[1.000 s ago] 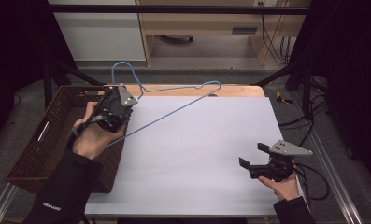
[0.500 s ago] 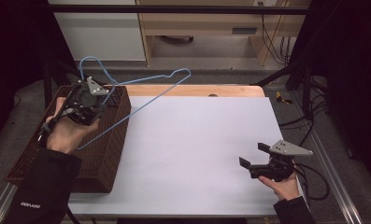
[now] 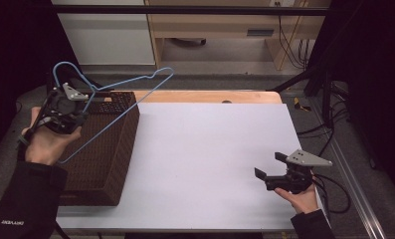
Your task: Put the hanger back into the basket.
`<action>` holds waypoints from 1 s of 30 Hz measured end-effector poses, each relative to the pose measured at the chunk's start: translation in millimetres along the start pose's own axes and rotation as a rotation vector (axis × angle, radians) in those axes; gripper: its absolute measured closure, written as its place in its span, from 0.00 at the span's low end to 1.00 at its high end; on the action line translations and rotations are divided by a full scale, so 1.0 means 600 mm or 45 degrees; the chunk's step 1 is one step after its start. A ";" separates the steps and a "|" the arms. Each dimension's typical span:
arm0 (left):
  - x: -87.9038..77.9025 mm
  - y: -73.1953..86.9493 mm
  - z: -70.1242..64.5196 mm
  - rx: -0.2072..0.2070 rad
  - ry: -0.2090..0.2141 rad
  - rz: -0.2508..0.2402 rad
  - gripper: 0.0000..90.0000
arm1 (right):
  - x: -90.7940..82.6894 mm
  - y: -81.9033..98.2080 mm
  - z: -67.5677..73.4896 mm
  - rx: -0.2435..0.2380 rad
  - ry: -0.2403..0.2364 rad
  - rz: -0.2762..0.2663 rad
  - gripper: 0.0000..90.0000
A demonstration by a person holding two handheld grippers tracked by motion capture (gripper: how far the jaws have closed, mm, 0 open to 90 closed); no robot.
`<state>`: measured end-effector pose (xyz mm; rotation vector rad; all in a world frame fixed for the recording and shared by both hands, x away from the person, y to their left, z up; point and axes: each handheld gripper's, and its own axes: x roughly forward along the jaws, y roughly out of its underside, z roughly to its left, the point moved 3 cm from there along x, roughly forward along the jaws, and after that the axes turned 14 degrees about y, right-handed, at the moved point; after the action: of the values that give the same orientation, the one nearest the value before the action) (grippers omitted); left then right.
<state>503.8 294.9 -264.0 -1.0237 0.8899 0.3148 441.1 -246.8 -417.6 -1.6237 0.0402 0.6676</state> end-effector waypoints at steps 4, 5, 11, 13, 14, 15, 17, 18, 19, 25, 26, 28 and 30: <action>0.000 0.019 0.020 -0.027 -0.028 0.027 0.97 | 0.000 0.000 0.001 0.006 -0.003 0.005 0.06; 0.001 0.025 0.027 -0.038 -0.034 0.031 0.97 | 0.000 0.000 0.001 0.005 -0.004 0.007 0.06; 0.008 0.056 0.053 -0.066 -0.070 0.075 0.97 | 0.001 0.001 0.000 -0.006 -0.002 0.009 0.06; 0.011 0.068 0.061 -0.079 -0.086 0.092 0.97 | 0.001 0.001 0.001 -0.003 -0.004 0.009 0.06; 0.012 0.073 0.065 -0.085 -0.091 0.099 0.97 | 0.001 0.001 0.001 -0.004 -0.004 0.009 0.06; 0.013 0.078 0.069 -0.089 -0.104 0.100 0.97 | 0.001 0.001 0.001 -0.003 -0.006 0.011 0.06; 0.017 0.091 0.078 -0.109 -0.109 0.119 0.97 | 0.001 0.001 0.001 -0.002 -0.004 0.014 0.06; 0.019 0.095 0.081 -0.116 -0.112 0.126 0.97 | 0.002 0.001 0.001 -0.006 -0.004 0.018 0.06; 0.022 0.100 0.084 -0.126 -0.116 0.133 0.97 | 0.002 0.001 0.002 -0.003 -0.003 0.016 0.06; 0.044 0.126 0.098 -0.151 -0.133 0.196 0.97 | 0.003 0.001 0.002 -0.007 -0.005 0.019 0.06; 0.050 0.132 0.100 -0.152 -0.145 0.215 0.97 | 0.003 0.001 0.002 -0.007 -0.005 0.019 0.06; 0.059 0.139 0.100 -0.167 -0.145 0.220 0.97 | 0.003 0.001 0.002 -0.005 -0.005 0.019 0.06; 0.071 0.147 0.100 -0.190 -0.158 0.219 0.97 | 0.004 0.002 0.003 -0.006 -0.005 0.020 0.06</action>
<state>506.4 383.7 -336.7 -1.0545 0.8530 0.5908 442.0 -244.5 -419.7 -1.6284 0.0487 0.6831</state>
